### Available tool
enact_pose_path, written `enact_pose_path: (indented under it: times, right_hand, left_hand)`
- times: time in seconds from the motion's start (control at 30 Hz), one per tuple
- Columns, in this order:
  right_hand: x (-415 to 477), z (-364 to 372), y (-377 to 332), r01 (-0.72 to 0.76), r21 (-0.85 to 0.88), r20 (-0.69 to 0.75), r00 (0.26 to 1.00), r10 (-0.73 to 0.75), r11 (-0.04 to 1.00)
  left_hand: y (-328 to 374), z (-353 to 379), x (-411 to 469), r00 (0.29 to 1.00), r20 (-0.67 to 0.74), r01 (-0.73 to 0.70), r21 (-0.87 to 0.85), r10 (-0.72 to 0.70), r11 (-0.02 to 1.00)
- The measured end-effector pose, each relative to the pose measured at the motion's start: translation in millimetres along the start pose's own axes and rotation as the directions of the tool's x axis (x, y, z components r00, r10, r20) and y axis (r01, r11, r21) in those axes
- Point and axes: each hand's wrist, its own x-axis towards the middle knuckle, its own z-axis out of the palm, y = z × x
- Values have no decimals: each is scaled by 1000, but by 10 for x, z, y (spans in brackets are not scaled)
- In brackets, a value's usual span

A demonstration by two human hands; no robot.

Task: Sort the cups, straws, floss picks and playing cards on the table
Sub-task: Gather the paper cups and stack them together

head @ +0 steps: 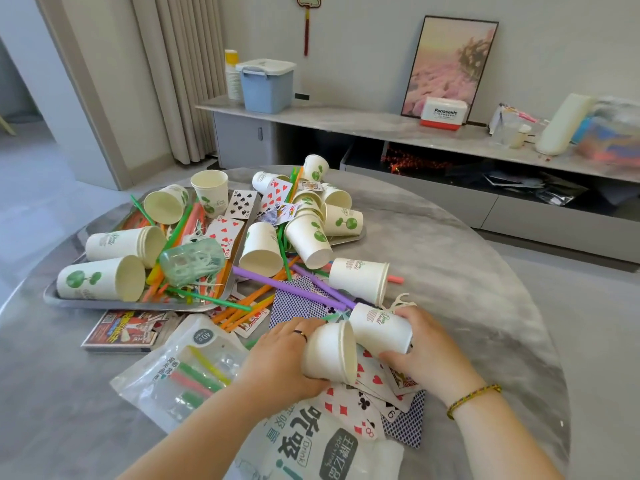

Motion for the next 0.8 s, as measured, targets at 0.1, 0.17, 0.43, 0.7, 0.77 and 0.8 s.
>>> enact_pose_path:
  times: [0.1, 0.17, 0.43, 0.7, 0.77, 0.8]
  right_hand:
    - [-24, -30, -33, -68, 0, 1, 998, 68, 998]
    - [-78, -30, -24, -98, 2, 4, 995, 98, 995]
    - [-282, -62, -59, -158, 500, -40, 978, 205, 851]
    - [-425, -244, -308, 111, 626, 35, 985, -170, 772]
    - [-417, -210, -352, 131, 572, 86, 972, -218, 810]
    - [-417, -191, -371, 136, 538, 110, 967, -229, 832]
  left_hand:
    - [-17, 5, -52, 995, -34, 88, -104, -92, 991]
    - [-3, 8, -96, 990, -39, 127, -163, -135, 978]
    - [42, -77, -273, 976, -69, 168, -358, -206, 918]
    - [91, -228, -404, 968, -175, 129, -263, -178, 956]
    - [136, -230, -430, 975, -163, 106, -271, -154, 957]
    - [163, -223, -440, 978, -153, 98, -272, -144, 957]
